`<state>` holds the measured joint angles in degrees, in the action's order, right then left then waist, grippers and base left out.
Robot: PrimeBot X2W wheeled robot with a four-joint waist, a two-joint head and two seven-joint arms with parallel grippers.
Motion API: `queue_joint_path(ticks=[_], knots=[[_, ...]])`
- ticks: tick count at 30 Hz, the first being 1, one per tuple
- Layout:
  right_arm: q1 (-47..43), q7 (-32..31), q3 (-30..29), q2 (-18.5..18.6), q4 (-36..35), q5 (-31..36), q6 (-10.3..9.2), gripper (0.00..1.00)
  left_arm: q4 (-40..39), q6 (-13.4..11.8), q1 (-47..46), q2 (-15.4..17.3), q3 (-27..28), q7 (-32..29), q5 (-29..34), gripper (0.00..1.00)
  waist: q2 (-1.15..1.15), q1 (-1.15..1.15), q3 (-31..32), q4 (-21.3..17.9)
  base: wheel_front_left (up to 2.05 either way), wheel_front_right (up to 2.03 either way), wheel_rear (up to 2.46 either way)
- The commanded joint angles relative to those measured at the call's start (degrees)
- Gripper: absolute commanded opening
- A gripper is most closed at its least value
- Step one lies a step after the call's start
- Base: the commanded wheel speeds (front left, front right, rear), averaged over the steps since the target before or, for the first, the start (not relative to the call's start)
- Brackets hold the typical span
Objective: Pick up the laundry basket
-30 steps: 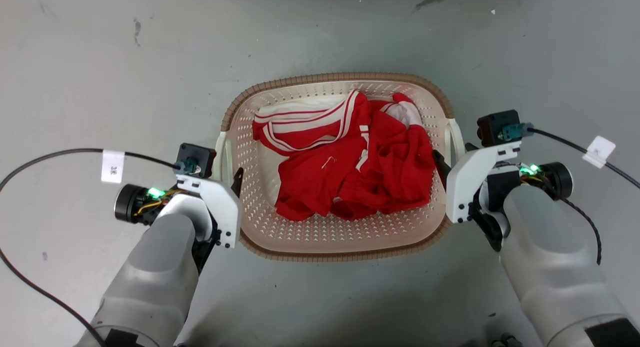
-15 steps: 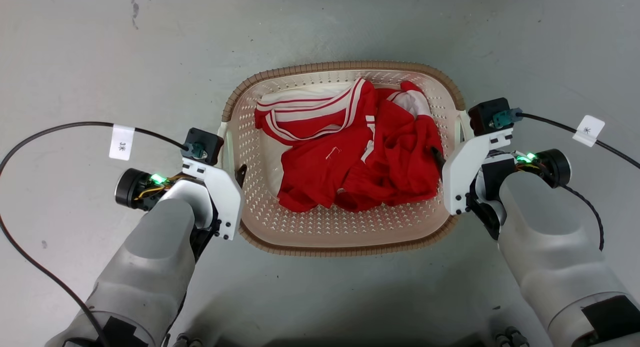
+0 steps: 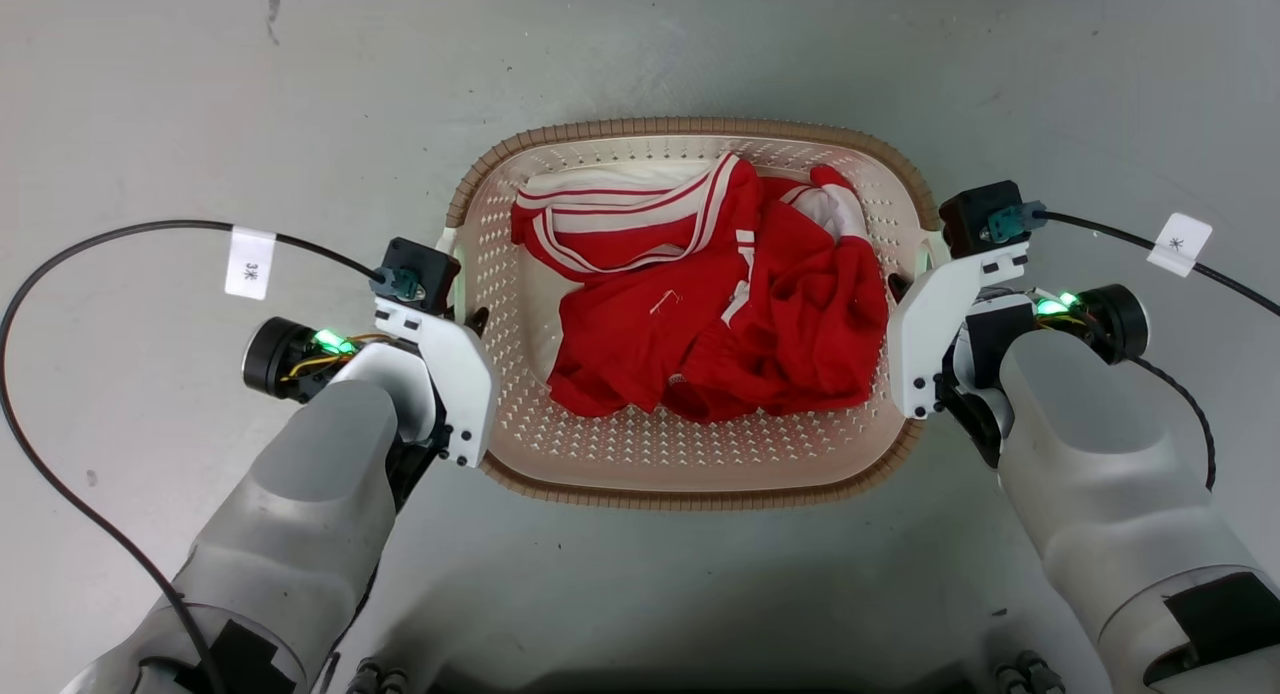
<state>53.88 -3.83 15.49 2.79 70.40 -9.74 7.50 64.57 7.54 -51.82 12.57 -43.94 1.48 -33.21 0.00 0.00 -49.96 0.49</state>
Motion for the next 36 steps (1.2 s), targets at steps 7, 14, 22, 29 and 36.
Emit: queue_joint_path(ticks=[7,14,22,29,36], knots=[[-0.61,-0.7,-1.08,0.2,1.57,1.8,-0.01,0.0,-1.18,-0.14,-0.46,0.03,-5.39,-2.29,-3.41,0.0,0.0,0.0,3.85,0.49,0.0,0.0,0.0],[-1.39,-6.56,-2.06,0.25,2.73,2.12,-0.02,0.0,-4.13,-0.06,1.34,1.99,-11.03,-7.7,-9.2,0.0,0.0,0.0,11.89,-0.42,0.0,0.0,0.0],[-3.42,-15.58,-1.83,0.41,3.21,3.17,-0.05,0.0,-9.64,-0.05,4.1,5.83,-18.18,-17.12,-17.9,0.0,0.0,0.0,24.26,-1.1,0.0,0.0,0.0],[-5.99,-23.31,0.93,0.65,3.43,1.16,-0.06,0.0,-13.16,-0.05,5.68,8.88,-22.98,-23.24,-23.77,0.0,0.0,0.0,33.2,-1.46,0.0,0.0,0.0],[-8.01,-32.22,4.8,0.75,2.2,-4.9,-0.05,0.0,-16.7,-0.05,7.13,11.66,-26.98,-29.89,-29.38,0.0,0.0,0.0,41.5,-1.75,0.0,0.0,0.0]])
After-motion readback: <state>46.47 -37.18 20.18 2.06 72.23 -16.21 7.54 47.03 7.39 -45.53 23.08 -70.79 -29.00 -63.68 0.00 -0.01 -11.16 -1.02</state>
